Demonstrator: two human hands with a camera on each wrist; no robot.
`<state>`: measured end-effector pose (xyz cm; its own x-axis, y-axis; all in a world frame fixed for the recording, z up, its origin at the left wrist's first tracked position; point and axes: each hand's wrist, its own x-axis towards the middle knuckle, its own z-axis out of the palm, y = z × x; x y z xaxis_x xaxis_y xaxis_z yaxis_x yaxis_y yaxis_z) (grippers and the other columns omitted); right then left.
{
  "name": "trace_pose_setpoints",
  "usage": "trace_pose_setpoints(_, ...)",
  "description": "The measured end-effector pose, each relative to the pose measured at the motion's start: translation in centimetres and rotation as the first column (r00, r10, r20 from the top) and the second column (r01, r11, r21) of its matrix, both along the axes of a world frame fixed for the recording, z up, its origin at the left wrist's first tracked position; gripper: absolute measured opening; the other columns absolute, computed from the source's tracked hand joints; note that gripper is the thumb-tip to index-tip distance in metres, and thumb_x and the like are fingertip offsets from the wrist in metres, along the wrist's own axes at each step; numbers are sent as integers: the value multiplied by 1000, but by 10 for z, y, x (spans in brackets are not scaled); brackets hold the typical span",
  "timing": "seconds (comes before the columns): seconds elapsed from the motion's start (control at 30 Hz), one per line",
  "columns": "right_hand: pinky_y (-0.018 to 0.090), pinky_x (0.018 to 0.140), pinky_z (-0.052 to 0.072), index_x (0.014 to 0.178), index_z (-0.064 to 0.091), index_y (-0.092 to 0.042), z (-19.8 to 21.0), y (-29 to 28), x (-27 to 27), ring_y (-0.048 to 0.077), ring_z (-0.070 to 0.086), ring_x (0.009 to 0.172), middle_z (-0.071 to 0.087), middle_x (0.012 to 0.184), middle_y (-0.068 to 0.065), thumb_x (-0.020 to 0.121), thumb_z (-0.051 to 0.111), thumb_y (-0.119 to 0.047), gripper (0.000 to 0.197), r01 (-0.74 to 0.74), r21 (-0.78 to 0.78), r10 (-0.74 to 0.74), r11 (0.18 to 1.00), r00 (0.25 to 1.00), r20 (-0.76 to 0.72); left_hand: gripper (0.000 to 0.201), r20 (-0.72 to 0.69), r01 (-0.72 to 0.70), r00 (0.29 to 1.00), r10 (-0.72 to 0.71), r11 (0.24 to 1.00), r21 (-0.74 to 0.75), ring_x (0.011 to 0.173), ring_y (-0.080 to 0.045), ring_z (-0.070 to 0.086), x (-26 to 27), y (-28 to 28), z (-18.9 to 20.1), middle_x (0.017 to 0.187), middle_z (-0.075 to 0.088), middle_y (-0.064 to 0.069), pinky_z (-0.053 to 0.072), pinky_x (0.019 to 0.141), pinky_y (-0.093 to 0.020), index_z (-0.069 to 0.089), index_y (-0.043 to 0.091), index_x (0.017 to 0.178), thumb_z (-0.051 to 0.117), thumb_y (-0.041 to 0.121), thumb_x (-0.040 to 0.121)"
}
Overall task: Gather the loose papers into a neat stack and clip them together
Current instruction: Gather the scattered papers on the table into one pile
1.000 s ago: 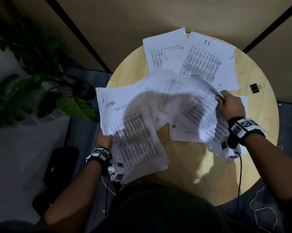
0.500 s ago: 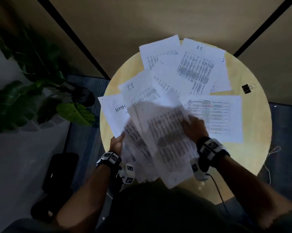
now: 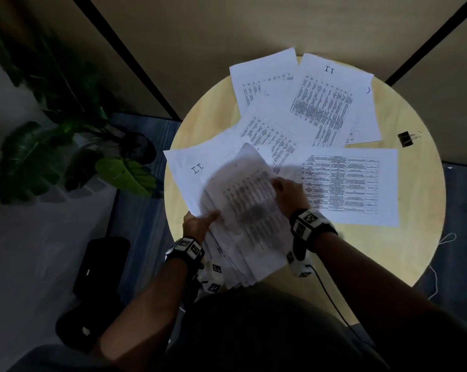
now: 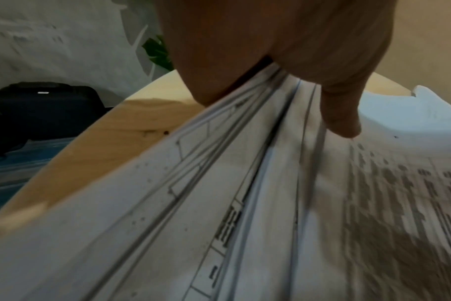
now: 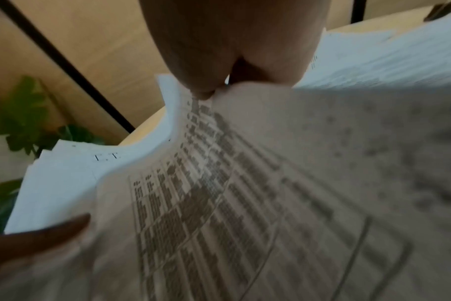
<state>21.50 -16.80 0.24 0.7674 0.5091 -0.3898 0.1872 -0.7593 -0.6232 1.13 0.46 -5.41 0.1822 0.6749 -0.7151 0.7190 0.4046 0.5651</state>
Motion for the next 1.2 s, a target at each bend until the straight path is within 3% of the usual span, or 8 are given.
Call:
trace_pose_setpoints(0.1, 31, 70, 45, 82, 61, -6, 4, 15, 1, 28, 60, 73, 64, 77, 14, 98, 48, -32, 33, -53, 65, 63, 996, 983, -171, 60, -33, 140, 990, -139, 989, 48, 91, -38, 68, 7, -2, 25, 93, 70, -22, 55, 79, -37, 64, -6, 98, 89, 33, 60)
trace_pose_setpoints(0.2, 22, 79, 45, 110, 67, -7, 9, 16, 22, 26, 68, 93, 71, 107, 14, 98, 50, -23, 26, 0, 94, 14, 996, 989, -149, 24, -56, 199, 979, -195, 977, 78, 89, -35, 65, 13, 3, 38, 91, 67, -20, 49, 76, -33, 67, -1, 93, 77, 12, 76)
trace_pose_setpoints(0.47, 49, 97, 44, 127, 54, -12, -9, -56, 125, 40, 46, 122, 45, 135, 19, 79, 59, 0, 50, -88, -407, 161, 909, 976, 148, 59, -211, 123, 976, -61, 948, 292, 54, -20, 39, 8, 17, 60, 83, 60, -17, 35, 61, -29, 35, 1, 144, 48, -4, 87)
trace_pose_setpoints(0.6, 52, 100, 40, 131, 46, -11, -14, -81, 143, 40, 36, 129, 37, 142, 20, 77, 71, -15, 60, -195, -581, 304, 790, 948, 95, 64, -277, 170, 956, -97, 952, 255, 69, -23, 48, 8, 25, 60, 94, 66, -24, 40, 66, -30, 34, 2, 145, 54, 0, 84)
trace_pose_setpoints(0.73, 50, 87, 48, 110, 56, 10, -11, -63, 125, 45, 52, 107, 52, 116, 32, 89, 51, -8, 28, 114, -394, -12, 912, 967, 253, 67, -327, 198, 937, -125, 960, 198, 53, -18, 41, 9, 34, 50, 61, 45, -5, 33, 51, -24, 31, -1, 143, 54, -6, 79)
trace_pose_setpoints(0.9, 32, 77, 49, 95, 71, 0, -7, -22, 58, 32, 63, 95, 68, 96, 19, 88, 54, -34, 38, 486, -313, -564, 816, 789, -244, 34, -376, 223, 913, -157, 965, 138, 62, -27, 50, 12, 37, 47, 64, 49, -5, 42, 51, -29, 56, -5, 111, 57, -5, 77)
trace_pose_setpoints(1.07, 38, 77, 55, 69, 64, -14, -13, 16, 19, 25, 62, 71, 67, 74, 10, 80, 71, -19, 13, 708, -145, -567, 691, 407, -716, 57, -353, 186, 927, -124, 972, 146, 47, -16, 38, 9, 32, 46, 61, 46, -4, 31, 47, -21, 47, -9, 126, 53, 3, 71)
trace_pose_setpoints(1.2, 34, 65, 52, 78, 63, -13, -20, 27, 18, 26, 61, 71, 65, 80, 11, 61, 76, -34, 30, 611, -145, -541, 779, 536, -648, 51, -333, 210, 931, -150, 966, 152, 53, -17, 51, 9, 26, 51, 90, 65, -16, 39, 48, -21, 50, 4, 130, 49, 2, 80)
